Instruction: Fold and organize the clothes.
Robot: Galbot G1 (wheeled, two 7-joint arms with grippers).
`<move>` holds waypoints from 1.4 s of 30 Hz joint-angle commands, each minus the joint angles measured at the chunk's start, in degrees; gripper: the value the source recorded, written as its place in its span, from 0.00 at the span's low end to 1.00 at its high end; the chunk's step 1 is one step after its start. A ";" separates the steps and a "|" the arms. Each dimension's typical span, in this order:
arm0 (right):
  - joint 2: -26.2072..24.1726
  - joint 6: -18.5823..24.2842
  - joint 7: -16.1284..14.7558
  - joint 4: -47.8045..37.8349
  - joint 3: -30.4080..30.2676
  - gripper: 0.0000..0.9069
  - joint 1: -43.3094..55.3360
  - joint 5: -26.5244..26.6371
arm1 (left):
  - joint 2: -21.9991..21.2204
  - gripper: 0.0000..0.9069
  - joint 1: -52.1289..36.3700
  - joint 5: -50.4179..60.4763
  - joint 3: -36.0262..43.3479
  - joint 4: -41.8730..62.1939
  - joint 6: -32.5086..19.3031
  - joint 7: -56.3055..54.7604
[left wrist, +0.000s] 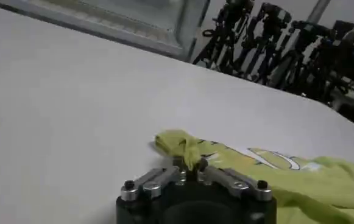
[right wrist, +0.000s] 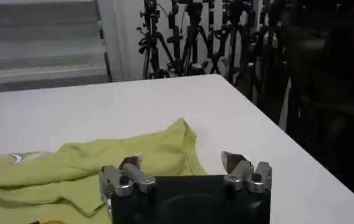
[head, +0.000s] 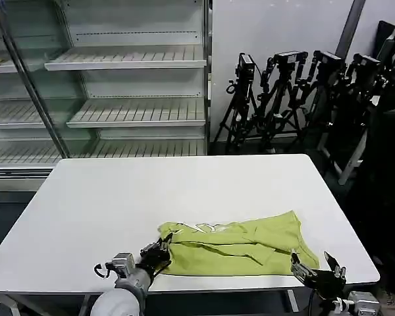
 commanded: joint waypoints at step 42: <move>-1.05 1.03 -0.26 0.53 0.41 1.00 -3.30 0.48 | -7.25 0.03 -7.98 -32.78 3.75 -8.33 0.15 -4.92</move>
